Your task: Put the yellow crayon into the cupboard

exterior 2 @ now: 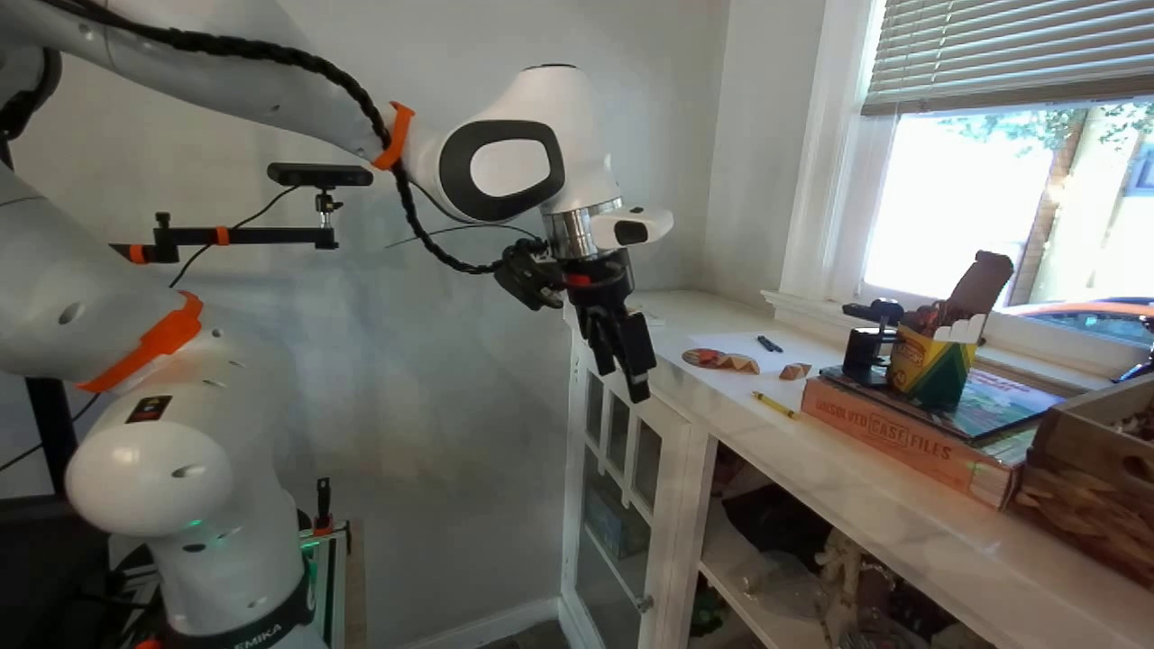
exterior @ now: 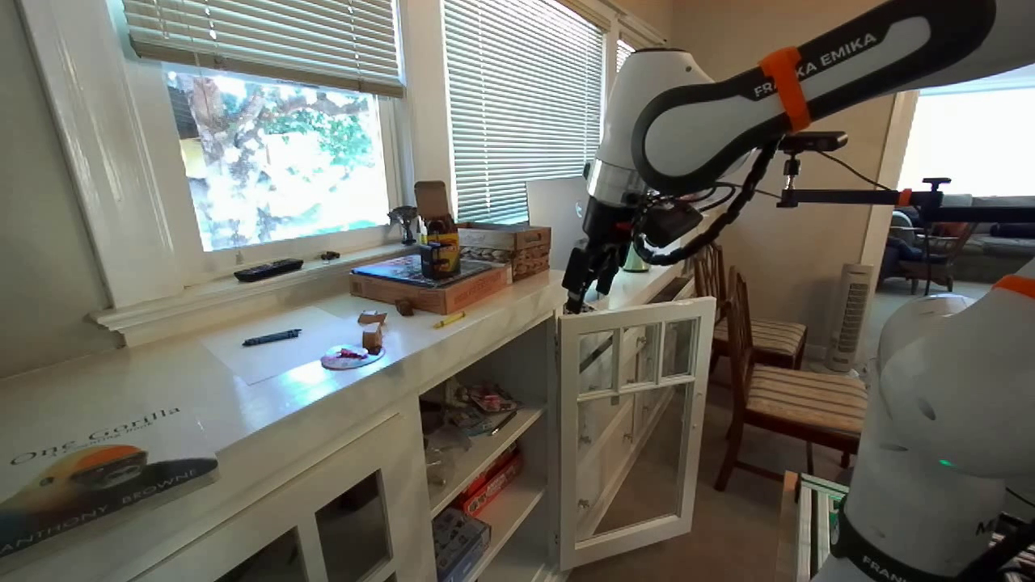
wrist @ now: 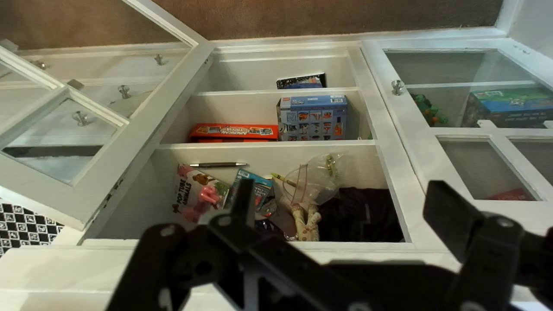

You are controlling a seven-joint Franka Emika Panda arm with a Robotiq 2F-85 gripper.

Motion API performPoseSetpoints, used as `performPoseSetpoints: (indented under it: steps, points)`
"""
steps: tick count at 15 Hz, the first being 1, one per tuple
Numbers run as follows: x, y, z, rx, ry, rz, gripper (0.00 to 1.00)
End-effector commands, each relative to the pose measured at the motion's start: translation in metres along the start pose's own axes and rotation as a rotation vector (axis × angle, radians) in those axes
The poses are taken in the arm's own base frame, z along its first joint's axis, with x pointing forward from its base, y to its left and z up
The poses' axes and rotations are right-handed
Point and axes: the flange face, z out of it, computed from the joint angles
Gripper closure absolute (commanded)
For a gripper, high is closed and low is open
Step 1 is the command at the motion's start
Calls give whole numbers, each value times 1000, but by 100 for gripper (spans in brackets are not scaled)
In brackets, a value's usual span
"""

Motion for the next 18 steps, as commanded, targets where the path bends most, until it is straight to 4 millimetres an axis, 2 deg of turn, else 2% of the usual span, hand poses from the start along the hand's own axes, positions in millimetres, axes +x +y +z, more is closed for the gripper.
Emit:
performPoseSetpoints:
  steps: [1,5,8,18]
  points:
    - [15,15,2,16,53,-82,0]
    - [31,41,11,47,84,-17,0]
    - [44,47,21,43,91,35,0]
    - [104,23,55,52,170,180,0]
